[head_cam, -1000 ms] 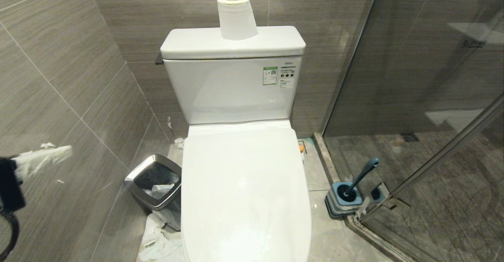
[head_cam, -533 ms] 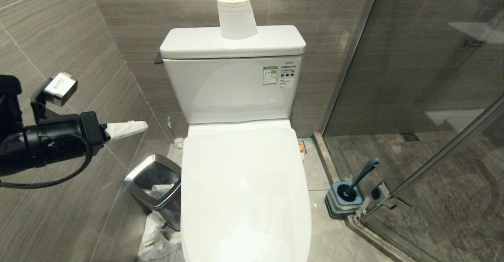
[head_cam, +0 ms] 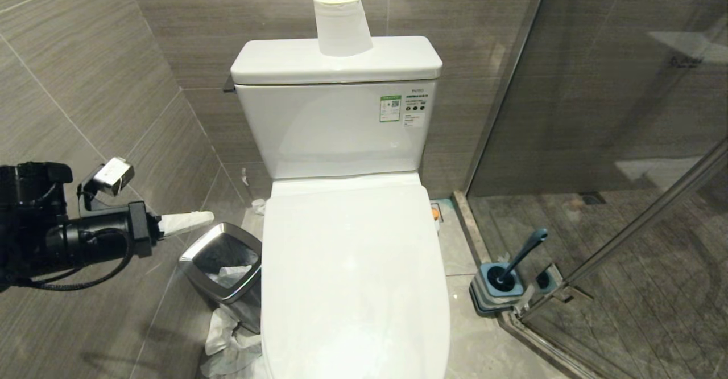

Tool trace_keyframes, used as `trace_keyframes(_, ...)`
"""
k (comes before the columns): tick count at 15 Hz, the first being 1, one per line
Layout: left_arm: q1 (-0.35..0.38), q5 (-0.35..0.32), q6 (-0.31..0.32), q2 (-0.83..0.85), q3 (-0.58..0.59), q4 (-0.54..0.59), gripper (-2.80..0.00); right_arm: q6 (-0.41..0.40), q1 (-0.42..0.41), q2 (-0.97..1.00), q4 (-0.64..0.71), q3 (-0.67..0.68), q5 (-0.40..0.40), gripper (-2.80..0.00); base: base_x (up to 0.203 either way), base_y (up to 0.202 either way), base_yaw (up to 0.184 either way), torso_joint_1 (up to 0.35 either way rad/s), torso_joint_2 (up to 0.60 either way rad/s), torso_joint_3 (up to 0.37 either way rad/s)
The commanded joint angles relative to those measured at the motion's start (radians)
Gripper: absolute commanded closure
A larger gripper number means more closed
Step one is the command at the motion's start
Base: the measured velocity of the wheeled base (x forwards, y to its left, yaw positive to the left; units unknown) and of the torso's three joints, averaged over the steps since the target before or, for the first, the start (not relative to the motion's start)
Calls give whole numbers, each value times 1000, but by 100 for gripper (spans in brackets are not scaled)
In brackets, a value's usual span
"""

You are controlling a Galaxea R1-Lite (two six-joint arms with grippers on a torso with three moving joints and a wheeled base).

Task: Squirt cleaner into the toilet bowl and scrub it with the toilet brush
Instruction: Use the left hand to lift the toilet lid slightly

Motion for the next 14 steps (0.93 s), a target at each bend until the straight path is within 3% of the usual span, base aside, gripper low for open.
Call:
trace_keyframes(1,-12,2,0,6,8,-4,0,-1,0,1,0,0,0,0,0,0,0,0,0,0)
trace_keyframes(3,-22,31,1,1,19,-22,0,-1,0,2,0,0,0,0,0,0,0,0,0,0)
trace_keyframes(14,-38,42,-2,91,20,-79,0,-1,0,2,0,0,0,0,0,0,0,0,1,-13)
